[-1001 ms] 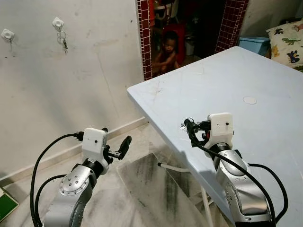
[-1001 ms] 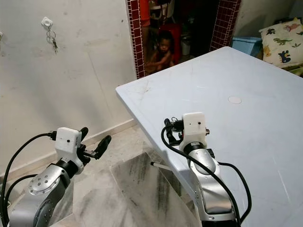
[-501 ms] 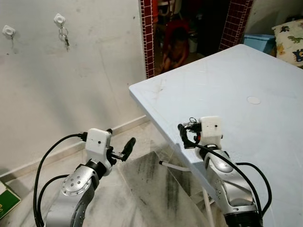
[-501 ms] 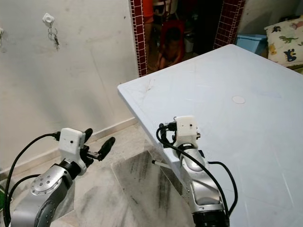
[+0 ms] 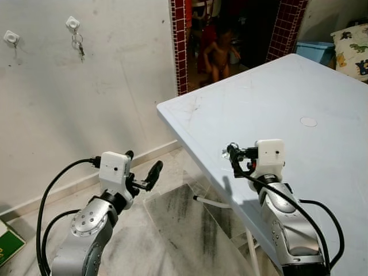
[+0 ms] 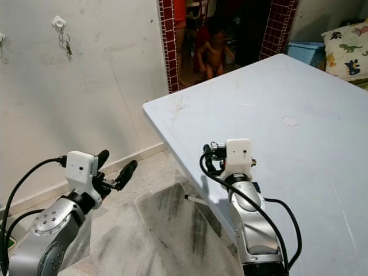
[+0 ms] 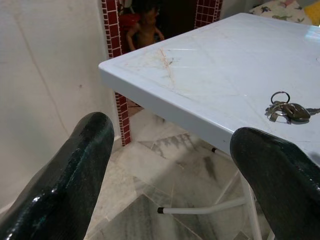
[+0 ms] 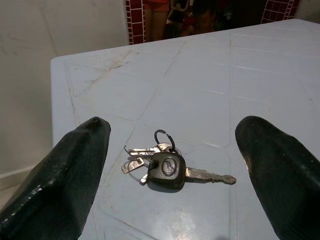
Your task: Hang keys on a hook
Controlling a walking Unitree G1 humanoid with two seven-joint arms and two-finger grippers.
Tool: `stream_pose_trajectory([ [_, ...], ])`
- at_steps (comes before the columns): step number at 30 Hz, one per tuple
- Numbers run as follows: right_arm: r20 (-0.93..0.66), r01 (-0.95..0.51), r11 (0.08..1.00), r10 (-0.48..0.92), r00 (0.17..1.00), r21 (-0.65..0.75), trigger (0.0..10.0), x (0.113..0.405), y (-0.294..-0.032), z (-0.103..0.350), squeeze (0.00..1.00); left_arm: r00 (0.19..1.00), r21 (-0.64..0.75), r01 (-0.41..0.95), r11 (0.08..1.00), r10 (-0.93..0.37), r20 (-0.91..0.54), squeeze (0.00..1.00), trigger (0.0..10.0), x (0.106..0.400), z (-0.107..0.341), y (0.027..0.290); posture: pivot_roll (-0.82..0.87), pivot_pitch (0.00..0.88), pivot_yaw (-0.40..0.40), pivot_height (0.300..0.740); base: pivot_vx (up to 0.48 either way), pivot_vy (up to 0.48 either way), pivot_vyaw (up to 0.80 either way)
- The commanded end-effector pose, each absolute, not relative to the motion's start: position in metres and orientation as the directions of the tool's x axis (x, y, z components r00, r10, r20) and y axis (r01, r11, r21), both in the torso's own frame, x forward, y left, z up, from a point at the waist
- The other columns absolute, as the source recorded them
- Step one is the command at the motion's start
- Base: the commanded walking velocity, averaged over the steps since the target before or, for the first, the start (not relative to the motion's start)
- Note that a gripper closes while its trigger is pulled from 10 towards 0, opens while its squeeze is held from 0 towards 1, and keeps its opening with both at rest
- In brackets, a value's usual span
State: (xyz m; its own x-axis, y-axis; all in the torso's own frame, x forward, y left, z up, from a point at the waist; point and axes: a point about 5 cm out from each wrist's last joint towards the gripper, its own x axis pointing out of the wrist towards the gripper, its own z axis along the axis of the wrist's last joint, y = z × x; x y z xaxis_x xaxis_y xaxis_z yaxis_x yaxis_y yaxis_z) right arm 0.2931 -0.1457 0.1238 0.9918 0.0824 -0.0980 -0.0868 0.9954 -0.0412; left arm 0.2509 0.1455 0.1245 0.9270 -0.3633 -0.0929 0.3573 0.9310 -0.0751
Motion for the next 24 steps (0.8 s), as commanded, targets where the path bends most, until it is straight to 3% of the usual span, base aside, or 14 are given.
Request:
stream_pose_trajectory([
  [1, -0.076, -0.102, 0.994, 0.099, 0.992, -0.039, 10.0, 0.2925, -0.1427, 0.1283, 0.0, 0.932, -0.058, 0.348, 0.936, -0.352, -0.084, 0.0, 10.0, 0.2514, 0.1268, 0.1476, 0.03, 0.0, 0.072, 0.74, 0.0, 0.0, 0.0],
  [7, -0.078, -0.098, 0.994, 0.094, 0.993, -0.041, 10.0, 0.2952, -0.144, 0.1285, 0.0, 0.932, -0.054, 0.349, 0.935, -0.353, -0.082, 0.0, 10.0, 0.2523, 0.1272, 0.1474, 0.03, 0.0, 0.073, 0.74, 0.0, 0.0, 0.0],
  [24, -0.081, -0.095, 0.994, 0.091, 0.993, -0.048, 10.0, 0.2968, -0.1447, 0.1273, 0.0, 0.93, -0.049, 0.354, 0.934, -0.357, -0.085, 0.0, 10.0, 0.2538, 0.1266, 0.1467, 0.03, 0.0, 0.074, 0.74, 0.255, 0.0, 0.0],
])
